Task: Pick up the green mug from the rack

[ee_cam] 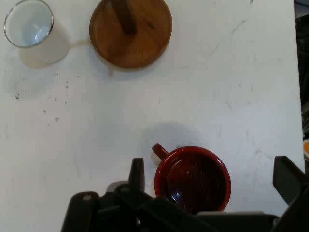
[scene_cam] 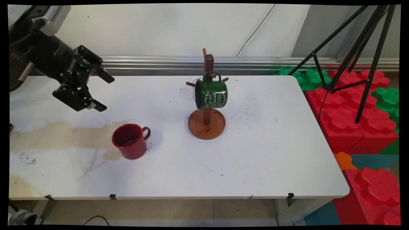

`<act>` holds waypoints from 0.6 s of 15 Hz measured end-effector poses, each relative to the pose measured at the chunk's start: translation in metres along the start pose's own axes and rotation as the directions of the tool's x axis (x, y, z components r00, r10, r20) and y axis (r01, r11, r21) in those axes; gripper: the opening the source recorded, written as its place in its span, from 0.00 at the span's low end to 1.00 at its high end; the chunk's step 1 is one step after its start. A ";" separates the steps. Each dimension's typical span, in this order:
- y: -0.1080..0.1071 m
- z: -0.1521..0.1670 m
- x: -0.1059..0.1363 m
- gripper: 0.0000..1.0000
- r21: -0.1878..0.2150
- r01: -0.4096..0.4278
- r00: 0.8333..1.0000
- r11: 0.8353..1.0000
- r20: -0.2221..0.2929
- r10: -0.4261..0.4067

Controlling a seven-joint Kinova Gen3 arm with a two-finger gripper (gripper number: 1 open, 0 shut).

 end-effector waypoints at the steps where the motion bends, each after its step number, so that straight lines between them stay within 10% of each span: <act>1: 0.003 0.002 0.002 1.00 0.005 0.002 1.000 1.000 -0.002 -0.002; 9: 0.025 0.017 0.020 1.00 0.030 0.068 0.997 0.997 -0.037 -0.067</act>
